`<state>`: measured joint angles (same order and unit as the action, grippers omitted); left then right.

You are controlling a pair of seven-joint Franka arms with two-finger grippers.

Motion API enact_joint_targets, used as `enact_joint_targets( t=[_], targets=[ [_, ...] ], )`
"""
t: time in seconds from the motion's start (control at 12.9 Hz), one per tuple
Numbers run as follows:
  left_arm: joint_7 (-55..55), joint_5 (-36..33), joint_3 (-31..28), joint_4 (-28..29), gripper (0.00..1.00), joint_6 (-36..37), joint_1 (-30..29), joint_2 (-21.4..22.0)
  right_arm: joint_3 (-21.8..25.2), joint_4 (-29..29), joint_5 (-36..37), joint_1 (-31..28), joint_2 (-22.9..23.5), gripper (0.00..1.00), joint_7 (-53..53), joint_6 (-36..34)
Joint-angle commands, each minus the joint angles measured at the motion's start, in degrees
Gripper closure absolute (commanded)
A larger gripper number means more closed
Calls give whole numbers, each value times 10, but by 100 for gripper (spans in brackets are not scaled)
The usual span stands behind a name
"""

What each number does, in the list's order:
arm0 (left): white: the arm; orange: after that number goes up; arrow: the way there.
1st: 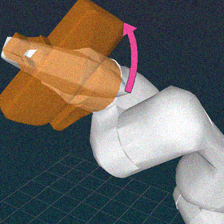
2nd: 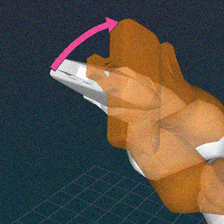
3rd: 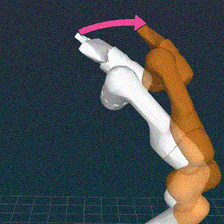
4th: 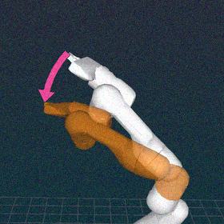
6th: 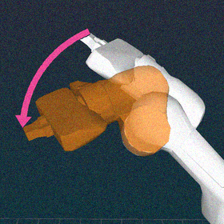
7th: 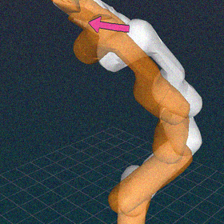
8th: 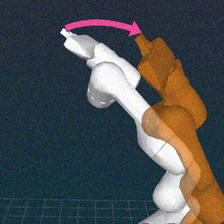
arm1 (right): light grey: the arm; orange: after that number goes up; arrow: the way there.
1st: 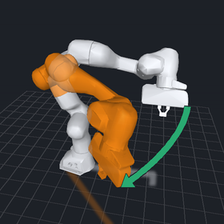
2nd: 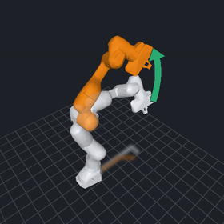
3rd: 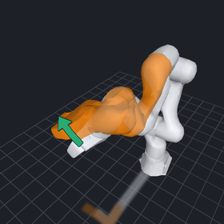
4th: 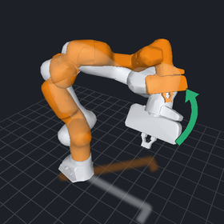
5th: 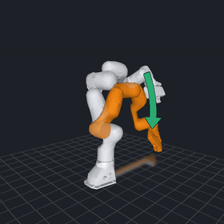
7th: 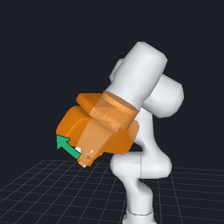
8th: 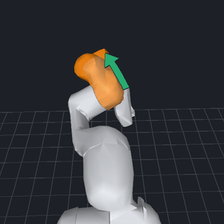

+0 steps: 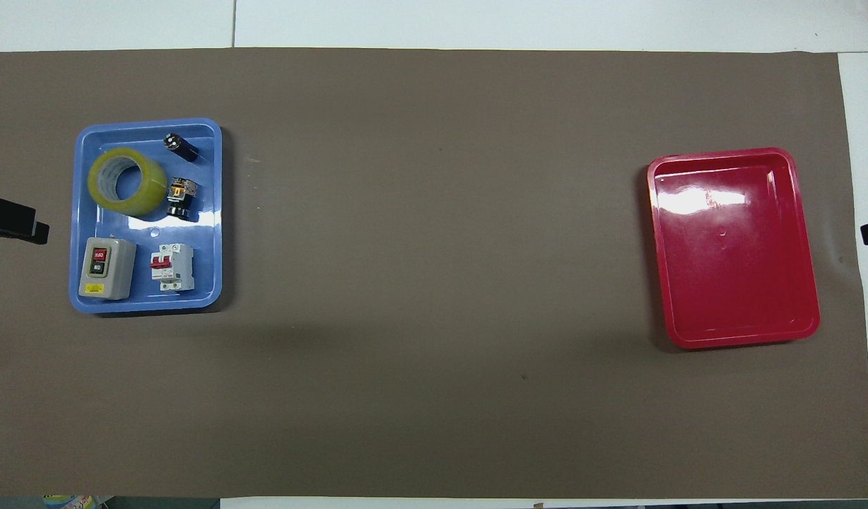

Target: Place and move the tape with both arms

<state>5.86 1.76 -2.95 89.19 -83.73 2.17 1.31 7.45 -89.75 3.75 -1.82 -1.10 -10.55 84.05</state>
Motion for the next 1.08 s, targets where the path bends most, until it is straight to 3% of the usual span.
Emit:
enact_joint_targets(
  t=[0.0,1.0],
  targets=[
    [10,-11,-3,11,0,4,6,8,-3,3,-9,-5,0,0,-12,2],
    [8,-11,-2,12,0,1,1,8,-3,5,-11,-6,1,0,-10,7]
  ],
)
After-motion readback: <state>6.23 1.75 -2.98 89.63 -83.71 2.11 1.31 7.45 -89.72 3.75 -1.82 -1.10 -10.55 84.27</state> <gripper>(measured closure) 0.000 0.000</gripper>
